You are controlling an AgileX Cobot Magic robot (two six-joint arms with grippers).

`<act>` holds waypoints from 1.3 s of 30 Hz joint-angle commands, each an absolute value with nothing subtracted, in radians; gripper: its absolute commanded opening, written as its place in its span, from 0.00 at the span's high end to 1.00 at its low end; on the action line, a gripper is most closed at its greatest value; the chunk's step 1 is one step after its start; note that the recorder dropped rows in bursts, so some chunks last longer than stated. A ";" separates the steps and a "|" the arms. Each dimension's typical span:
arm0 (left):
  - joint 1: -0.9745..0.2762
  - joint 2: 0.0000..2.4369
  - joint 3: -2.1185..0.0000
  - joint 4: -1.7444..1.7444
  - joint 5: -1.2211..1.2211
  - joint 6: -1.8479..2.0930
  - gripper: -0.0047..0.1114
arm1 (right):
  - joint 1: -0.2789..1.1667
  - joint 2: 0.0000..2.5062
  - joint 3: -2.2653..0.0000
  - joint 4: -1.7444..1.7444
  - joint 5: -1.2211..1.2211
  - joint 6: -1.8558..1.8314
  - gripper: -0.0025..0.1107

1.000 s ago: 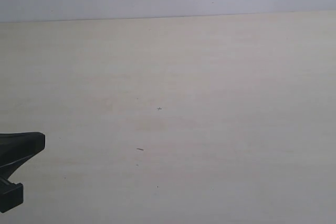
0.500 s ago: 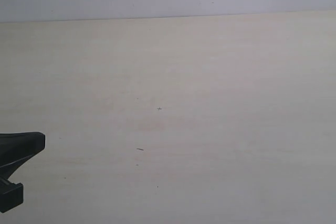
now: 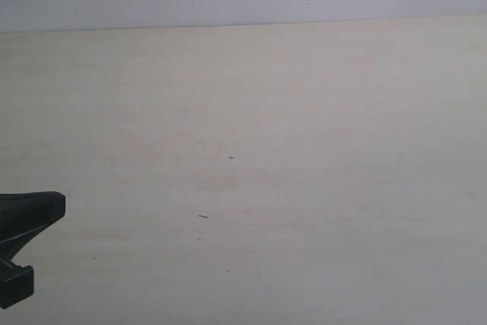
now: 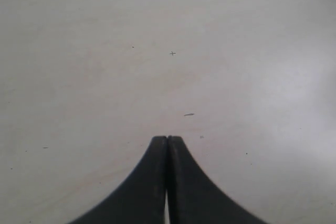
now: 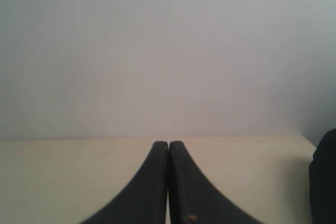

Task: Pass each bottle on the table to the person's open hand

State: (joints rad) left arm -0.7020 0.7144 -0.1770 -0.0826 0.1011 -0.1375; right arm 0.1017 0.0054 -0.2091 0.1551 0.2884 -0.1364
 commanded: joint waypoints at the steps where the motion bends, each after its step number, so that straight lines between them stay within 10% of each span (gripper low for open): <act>1: -0.701 0.710 -0.174 -0.088 0.089 -0.135 0.96 | 0.094 0.000 -0.101 0.143 0.230 -0.136 0.98; 39: -0.701 0.710 -0.174 -0.088 0.089 -0.135 0.96 | 0.094 0.000 0.000 0.159 0.290 -0.129 0.98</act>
